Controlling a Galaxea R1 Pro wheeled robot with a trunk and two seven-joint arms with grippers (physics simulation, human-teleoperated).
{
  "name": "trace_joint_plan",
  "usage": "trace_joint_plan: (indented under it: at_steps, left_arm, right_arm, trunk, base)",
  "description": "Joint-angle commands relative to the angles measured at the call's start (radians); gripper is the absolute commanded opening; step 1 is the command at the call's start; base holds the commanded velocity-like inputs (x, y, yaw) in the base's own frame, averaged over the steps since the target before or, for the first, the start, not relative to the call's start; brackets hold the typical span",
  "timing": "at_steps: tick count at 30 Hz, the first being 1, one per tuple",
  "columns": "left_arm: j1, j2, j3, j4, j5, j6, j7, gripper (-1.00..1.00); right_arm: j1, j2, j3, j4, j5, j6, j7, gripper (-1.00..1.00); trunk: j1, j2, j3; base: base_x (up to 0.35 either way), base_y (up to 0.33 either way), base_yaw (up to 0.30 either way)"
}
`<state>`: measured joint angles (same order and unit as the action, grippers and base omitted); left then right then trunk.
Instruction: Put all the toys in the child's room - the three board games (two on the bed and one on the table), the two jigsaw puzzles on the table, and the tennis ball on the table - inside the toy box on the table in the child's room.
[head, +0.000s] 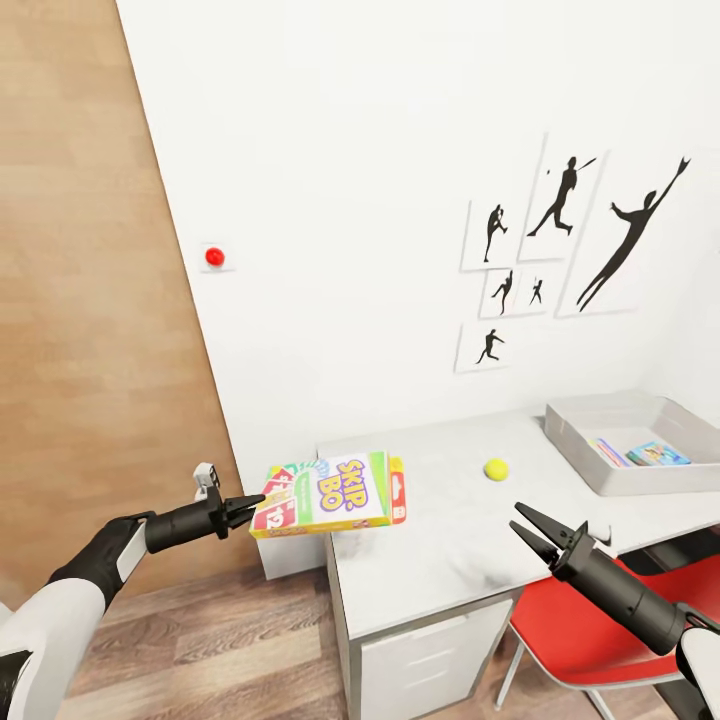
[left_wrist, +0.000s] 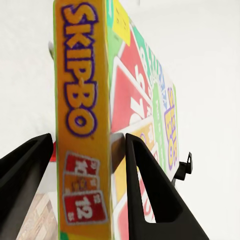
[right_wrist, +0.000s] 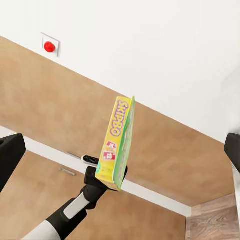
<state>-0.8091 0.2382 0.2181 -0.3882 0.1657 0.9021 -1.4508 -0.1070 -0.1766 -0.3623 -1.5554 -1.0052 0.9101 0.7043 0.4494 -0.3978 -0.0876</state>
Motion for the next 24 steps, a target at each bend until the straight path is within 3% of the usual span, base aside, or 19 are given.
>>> trace_joint_plan:
  at_steps: [1,5,8,11,14,16,17,20,21,22,24]
  left_arm:
    - [-0.001,0.0,0.001,0.0,0.0,0.011,-0.003,-1.0]
    - [-0.001,0.0,0.001,0.0,0.0,0.011,-0.003,-1.0]
    - [-0.001,0.0,0.001,0.0,0.0,0.011,-0.003,-1.0]
    - [-0.001,0.002,0.001,0.0,0.0,0.011,-0.003,-1.0]
    - [-0.001,0.014,0.002,0.0,0.0,0.011,-0.003,-1.0]
    - [-0.001,0.017,0.002,0.0,0.0,0.011,-0.003,-1.0]
    - [-0.001,0.018,0.001,0.0,0.0,0.011,-0.003,-1.0]
    - [-0.001,0.02,0.001,0.0,0.0,0.011,-0.003,-1.0]
    - [-0.001,0.02,0.001,0.0,0.0,0.011,-0.003,-1.0]
    - [-0.001,0.02,0.001,0.0,0.0,0.011,-0.003,-1.0]
    - [-0.001,0.02,0.001,0.0,0.0,0.009,-0.003,-1.0]
  right_arm:
    - [-0.001,0.0,-0.001,0.0,0.0,0.005,0.003,1.0]
    - [-0.001,-0.001,0.005,-0.004,0.0,0.006,0.003,1.0]
    - [-0.001,-0.002,0.032,-0.009,0.001,0.005,0.001,1.0]
    - [-0.002,-0.003,0.051,-0.016,0.012,0.003,-0.04,1.0]
    - [-0.018,-0.022,0.049,-0.019,0.035,0.027,-0.2,1.0]
    - [-0.106,-0.046,0.048,-0.024,0.039,0.086,-0.299,1.0]
    - [-0.208,-0.069,0.051,-0.023,0.04,0.121,-0.361,1.0]
    - [-0.395,-0.135,0.06,0.018,0.038,0.137,-0.482,1.0]
    - [-0.417,-0.148,0.062,0.032,0.038,0.137,-0.501,1.0]
    - [-0.467,-0.188,0.065,0.084,0.035,0.137,-0.546,1.0]
    - [-0.508,-0.246,0.065,0.184,0.031,0.137,-0.575,1.0]
  trunk:
    - [0.001,-0.002,-0.002]
    - [0.001,-0.002,-0.002]
    - [0.001,-0.002,-0.002]
    - [0.001,-0.002,-0.002]
    - [0.001,-0.002,-0.002]
    - [0.001,-0.002,-0.002]
    - [0.001,-0.002,-0.002]
    - [0.001,-0.002,-0.002]
    - [0.001,-0.002,-0.002]
    - [0.001,-0.002,-0.002]
    - [0.001,-0.002,-0.002]
  base:
    - [0.0,0.0,0.0]
    - [0.0,0.0,0.0]
    - [0.0,0.0,0.0]
    - [0.0,0.0,0.0]
    - [0.0,0.0,0.0]
    - [0.0,0.0,0.0]
    - [0.0,0.0,0.0]
    - [0.0,0.0,0.0]
    - [0.0,0.0,0.0]
    - [0.0,0.0,0.0]
    - [0.0,0.0,0.0]
